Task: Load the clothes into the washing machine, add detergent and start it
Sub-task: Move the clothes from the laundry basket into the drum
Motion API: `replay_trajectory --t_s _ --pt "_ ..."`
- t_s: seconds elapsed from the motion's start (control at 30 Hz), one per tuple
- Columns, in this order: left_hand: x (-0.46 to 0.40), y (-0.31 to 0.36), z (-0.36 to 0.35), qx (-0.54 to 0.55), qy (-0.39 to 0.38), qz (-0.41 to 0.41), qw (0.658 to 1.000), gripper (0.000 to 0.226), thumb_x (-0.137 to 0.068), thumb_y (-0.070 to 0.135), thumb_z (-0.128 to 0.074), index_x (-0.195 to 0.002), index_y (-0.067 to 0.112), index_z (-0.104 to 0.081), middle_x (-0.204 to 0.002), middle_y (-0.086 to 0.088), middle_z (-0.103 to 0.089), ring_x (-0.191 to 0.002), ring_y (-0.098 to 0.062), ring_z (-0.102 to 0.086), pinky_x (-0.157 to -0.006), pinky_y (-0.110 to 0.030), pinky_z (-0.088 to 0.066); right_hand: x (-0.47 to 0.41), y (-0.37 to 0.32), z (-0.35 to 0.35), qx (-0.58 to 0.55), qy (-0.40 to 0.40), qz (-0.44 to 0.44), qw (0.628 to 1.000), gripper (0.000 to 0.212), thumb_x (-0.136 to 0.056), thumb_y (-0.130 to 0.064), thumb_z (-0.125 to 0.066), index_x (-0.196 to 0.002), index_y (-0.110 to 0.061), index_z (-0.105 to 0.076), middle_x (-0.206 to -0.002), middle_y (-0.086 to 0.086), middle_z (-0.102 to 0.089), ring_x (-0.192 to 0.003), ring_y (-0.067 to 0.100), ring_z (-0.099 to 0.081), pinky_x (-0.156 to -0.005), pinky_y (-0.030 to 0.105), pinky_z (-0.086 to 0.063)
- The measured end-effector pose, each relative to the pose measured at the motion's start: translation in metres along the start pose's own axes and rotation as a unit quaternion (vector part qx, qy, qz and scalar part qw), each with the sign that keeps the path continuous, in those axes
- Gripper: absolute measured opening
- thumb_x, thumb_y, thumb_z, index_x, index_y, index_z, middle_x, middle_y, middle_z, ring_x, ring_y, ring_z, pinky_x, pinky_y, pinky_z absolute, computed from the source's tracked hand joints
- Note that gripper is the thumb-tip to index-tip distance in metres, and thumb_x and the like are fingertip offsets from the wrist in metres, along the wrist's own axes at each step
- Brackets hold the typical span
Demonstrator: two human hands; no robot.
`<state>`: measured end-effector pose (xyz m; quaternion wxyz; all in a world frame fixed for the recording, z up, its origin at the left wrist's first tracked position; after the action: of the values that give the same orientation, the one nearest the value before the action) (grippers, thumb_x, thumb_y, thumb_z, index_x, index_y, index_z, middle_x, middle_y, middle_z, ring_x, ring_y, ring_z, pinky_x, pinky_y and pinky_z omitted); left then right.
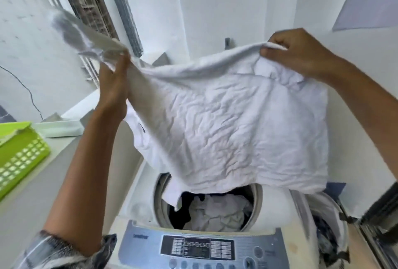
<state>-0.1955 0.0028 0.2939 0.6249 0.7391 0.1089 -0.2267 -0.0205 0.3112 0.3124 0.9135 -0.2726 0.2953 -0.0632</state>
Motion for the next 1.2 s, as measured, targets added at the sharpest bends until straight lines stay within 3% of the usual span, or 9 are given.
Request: replay_trajectory --t_s 0.13,0.3,0.5,0.73,0.83,0.93,1.0,1.07,1.2 --pt "-0.003 0.007 -0.008 -0.088 -0.032 -0.064 0.994 0.014 -0.089 0.025 -0.065 -0.099 0.018 -0.06 -0.105 -0.006 -0.063 -0.097 -0.014 -0.06 -0.089 -0.032 -0.052 0.0 -0.037 -0.053 -0.03 -0.154 -0.014 0.988 0.034 -0.086 -0.014 -0.066 -0.119 -0.015 -0.059 -0.107 0.008 -0.062 -0.087 0.011 -0.056 -0.072 0.017 -0.043" --pt "0.023 0.013 -0.042 -0.247 -0.085 -0.211 0.942 0.046 -0.081 0.019 -0.073 -0.117 -0.006 -0.057 -0.12 -0.02 -0.06 -0.115 -0.031 -0.054 -0.101 -0.044 -0.041 -0.004 -0.112 -0.103 -0.32 -0.227 -0.04 0.919 0.046 -0.078 -0.053 -0.064 -0.119 -0.034 -0.053 -0.112 -0.008 -0.065 -0.105 0.01 -0.063 -0.09 0.038 -0.047" --pt "0.053 -0.009 -0.048 -0.185 -0.154 -0.212 0.947 0.051 -0.082 0.025 -0.069 -0.127 0.014 -0.049 -0.138 -0.01 -0.048 -0.131 -0.023 -0.043 -0.106 -0.035 -0.039 -0.011 -0.132 -0.124 -0.409 -0.088 -0.034 0.907 0.026 -0.083 0.001 -0.067 -0.108 0.0 -0.061 -0.094 0.014 -0.066 -0.087 0.022 -0.066 -0.066 0.025 -0.055" --pt "0.058 -0.059 -0.027 0.016 -0.134 0.011 0.991 0.049 -0.092 0.047 -0.031 -0.137 0.029 -0.036 -0.14 0.004 -0.044 -0.125 -0.016 -0.048 -0.094 -0.031 -0.046 -0.018 -0.131 -0.113 -0.509 -0.131 -0.057 0.849 0.017 -0.086 0.007 -0.055 -0.092 -0.005 -0.065 -0.082 0.004 -0.068 -0.078 0.015 -0.066 -0.073 0.025 -0.055" --pt "0.072 -0.105 -0.027 -0.038 -0.234 0.187 0.953 0.03 -0.102 0.034 -0.034 -0.126 0.026 -0.05 -0.125 0.005 -0.059 -0.114 -0.014 -0.057 -0.085 -0.023 -0.048 -0.017 -0.126 -0.106 -0.559 -0.167 -0.068 0.809 0.022 -0.086 0.0 -0.048 -0.088 -0.007 -0.069 -0.088 0.008 -0.065 -0.086 0.02 -0.062 -0.087 0.031 -0.05" --pt "0.102 -0.129 -0.036 -0.166 -0.38 0.203 0.887 0.031 -0.1 0.011 -0.043 -0.126 0.029 -0.044 -0.112 0.015 -0.054 -0.092 0.001 -0.053 -0.068 -0.006 -0.045 -0.014 -0.121 -0.101 -0.608 -0.179 -0.063 0.771 0.021 -0.084 -0.006 -0.049 -0.098 -0.001 -0.065 -0.094 0.01 -0.065 -0.093 0.024 -0.06 -0.095 0.035 -0.045" --pt "0.112 -0.139 -0.044 -0.215 -0.405 0.206 0.864 0.034 -0.095 -0.003 -0.048 -0.129 0.002 -0.049 -0.103 0.004 -0.054 -0.088 -0.004 -0.049 -0.061 -0.004 -0.043 -0.012 -0.119 -0.1 -0.64 -0.192 -0.068 0.741 0.027 -0.084 -0.011 -0.051 -0.106 0.001 -0.06 -0.095 0.011 -0.067 -0.095 0.025 -0.06 -0.097 0.037 -0.044" --pt "0.122 -0.141 -0.053 -0.242 -0.421 0.237 0.841 0.017 -0.092 -0.013 -0.046 -0.099 -0.008 -0.06 -0.081 0.004 -0.05 -0.072 -0.002 -0.045 -0.054 -0.002 -0.043 -0.01 -0.118 -0.099 -0.657 -0.205 -0.069 0.722 0.028 -0.083 -0.015 -0.052 -0.103 0.001 -0.061 -0.093 0.01 -0.068 -0.094 0.025 -0.061 -0.096 0.037 -0.045" --pt "0.132 -0.142 -0.061 -0.284 -0.403 0.224 0.841 0.045 -0.096 -0.011 -0.036 -0.058 0.012 -0.04 -0.067 0.001 -0.038 -0.06 -0.008 -0.033 -0.041 -0.004 -0.037 -0.004 -0.119 -0.093 -0.676 -0.212 -0.061 0.703 0.043 -0.068 -0.02 -0.075 -0.101 0.004 -0.061 -0.097 0.014 -0.067 -0.098 0.028 -0.061 -0.099 0.039 -0.046"
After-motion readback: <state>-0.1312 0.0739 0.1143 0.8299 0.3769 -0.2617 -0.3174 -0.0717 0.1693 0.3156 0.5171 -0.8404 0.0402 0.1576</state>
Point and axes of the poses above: each hand's wrist, its own x-axis away from the middle knuckle, its own z-axis out of the back of the hand, y = z × x, the point moved 5 cm from there along -x, towards the middle knuckle
